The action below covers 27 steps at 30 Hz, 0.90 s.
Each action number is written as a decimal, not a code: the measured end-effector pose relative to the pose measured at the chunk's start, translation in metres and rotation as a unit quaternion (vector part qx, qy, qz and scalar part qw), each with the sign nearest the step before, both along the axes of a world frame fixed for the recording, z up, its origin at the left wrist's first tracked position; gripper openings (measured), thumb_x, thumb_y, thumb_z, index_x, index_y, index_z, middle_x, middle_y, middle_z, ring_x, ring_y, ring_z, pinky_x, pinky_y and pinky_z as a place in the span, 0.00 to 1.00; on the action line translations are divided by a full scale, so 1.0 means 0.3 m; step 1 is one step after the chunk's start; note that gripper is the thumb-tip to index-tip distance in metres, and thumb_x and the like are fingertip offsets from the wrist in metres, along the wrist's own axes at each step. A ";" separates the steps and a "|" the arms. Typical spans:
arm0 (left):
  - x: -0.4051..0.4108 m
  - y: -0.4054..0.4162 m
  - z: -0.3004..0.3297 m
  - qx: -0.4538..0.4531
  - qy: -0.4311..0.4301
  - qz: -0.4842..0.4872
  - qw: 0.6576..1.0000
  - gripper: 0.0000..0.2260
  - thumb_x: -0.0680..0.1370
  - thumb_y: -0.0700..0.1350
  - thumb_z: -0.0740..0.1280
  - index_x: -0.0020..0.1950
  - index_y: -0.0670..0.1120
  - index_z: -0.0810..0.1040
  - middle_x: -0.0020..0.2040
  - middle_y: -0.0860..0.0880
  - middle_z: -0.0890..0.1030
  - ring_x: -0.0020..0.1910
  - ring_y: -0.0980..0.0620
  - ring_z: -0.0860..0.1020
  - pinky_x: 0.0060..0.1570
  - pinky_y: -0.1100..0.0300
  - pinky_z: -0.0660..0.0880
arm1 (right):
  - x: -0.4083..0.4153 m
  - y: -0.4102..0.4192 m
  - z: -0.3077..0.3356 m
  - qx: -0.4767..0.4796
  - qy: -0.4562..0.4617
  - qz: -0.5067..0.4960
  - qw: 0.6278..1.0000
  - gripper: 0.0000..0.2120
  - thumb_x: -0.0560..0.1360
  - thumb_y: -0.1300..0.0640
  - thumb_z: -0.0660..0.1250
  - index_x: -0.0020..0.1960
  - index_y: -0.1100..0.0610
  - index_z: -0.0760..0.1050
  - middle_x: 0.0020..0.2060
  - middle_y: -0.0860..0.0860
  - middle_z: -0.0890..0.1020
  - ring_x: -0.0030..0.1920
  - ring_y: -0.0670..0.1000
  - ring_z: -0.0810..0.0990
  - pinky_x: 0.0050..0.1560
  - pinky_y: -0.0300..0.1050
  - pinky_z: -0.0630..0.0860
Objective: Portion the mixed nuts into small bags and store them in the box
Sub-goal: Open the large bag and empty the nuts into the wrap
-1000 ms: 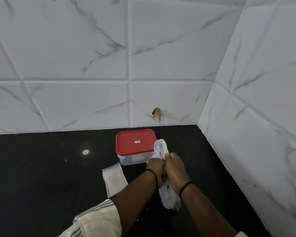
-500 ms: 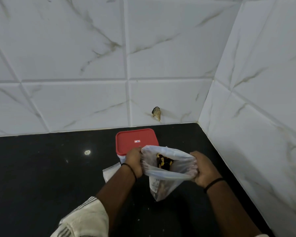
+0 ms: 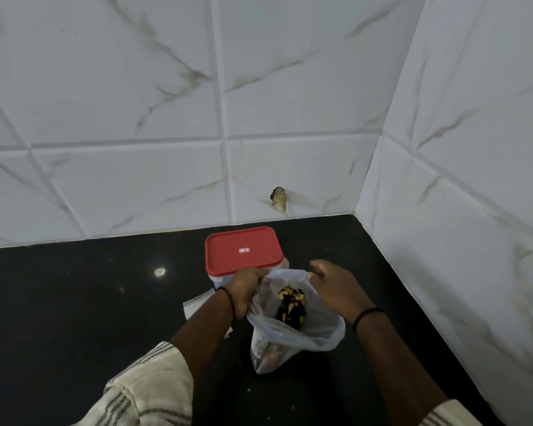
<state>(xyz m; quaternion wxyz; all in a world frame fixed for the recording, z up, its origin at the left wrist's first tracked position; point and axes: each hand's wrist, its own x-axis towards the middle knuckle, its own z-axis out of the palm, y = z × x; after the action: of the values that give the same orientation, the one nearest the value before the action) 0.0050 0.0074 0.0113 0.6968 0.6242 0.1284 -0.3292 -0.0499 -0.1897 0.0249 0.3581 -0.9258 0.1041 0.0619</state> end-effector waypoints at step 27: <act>-0.077 0.117 -0.020 0.428 -0.156 -0.192 0.869 0.19 0.75 0.60 0.69 0.44 0.43 0.78 0.33 0.48 0.82 0.27 0.54 0.80 0.30 0.63 0.78 | 0.039 -0.033 -0.044 0.097 0.085 -0.140 0.982 0.13 0.75 0.50 0.73 0.50 0.60 0.79 0.43 0.58 0.84 0.42 0.55 0.85 0.45 0.54 0.85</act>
<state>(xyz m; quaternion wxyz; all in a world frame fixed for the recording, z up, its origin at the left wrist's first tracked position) -0.0180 0.0424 0.0052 0.2953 0.9167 0.0240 -0.2682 -0.0383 -0.1997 0.0118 0.4414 -0.8540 0.2568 0.0996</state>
